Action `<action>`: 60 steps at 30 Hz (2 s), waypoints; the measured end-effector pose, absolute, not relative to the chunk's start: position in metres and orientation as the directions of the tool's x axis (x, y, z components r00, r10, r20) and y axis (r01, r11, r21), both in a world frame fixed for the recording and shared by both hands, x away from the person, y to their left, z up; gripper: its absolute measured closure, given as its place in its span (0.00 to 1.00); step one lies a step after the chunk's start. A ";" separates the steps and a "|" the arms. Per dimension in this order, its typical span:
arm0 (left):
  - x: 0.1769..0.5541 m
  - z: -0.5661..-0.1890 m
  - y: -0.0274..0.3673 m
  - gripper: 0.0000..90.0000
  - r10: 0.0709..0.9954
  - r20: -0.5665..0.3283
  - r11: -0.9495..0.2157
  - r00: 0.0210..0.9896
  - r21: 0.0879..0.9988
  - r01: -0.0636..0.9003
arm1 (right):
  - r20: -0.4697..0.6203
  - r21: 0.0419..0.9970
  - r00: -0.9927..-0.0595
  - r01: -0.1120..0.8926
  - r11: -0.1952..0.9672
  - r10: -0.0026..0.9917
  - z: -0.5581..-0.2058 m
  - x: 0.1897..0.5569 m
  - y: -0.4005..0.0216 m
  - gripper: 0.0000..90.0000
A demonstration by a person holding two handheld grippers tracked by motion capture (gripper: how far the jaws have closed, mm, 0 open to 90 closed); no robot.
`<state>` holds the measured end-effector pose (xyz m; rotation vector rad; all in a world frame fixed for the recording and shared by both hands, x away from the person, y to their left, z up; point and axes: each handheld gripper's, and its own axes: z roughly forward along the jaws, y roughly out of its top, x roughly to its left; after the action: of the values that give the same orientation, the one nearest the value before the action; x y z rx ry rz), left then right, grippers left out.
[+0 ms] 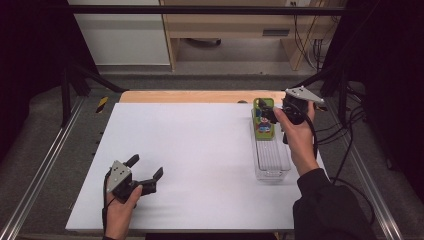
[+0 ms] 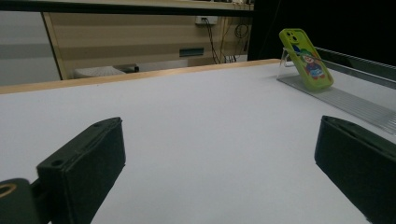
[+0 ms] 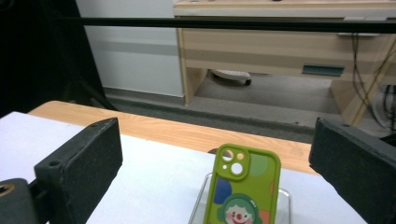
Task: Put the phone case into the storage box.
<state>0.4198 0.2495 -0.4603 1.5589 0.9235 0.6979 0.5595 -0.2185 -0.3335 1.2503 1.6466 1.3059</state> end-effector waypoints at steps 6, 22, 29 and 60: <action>0.419 -0.460 0.258 0.02 0.857 -0.057 -0.050 0.512 0.980 0.192 | 0.045 0.964 -0.313 0.262 0.041 0.949 -0.336 0.554 -0.226 0.05; 0.414 -0.459 0.269 0.02 0.863 -0.059 -0.046 0.501 0.980 0.195 | 0.045 0.964 -0.300 0.264 0.038 0.953 -0.341 0.545 -0.243 0.04; 0.414 -0.459 0.275 0.02 0.862 -0.044 -0.064 0.505 0.979 0.195 | 0.043 0.963 -0.307 0.267 0.043 0.951 -0.340 0.539 -0.248 0.05; 0.404 -0.461 0.289 0.02 0.867 -0.051 -0.060 0.495 0.977 0.206 | 0.051 0.972 -0.332 0.235 0.030 0.942 -0.336 0.507 -0.267 0.04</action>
<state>0.4036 0.2887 -0.4608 1.5696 0.9547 0.7055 0.5066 -0.2672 -0.3359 1.2119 1.6415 1.3455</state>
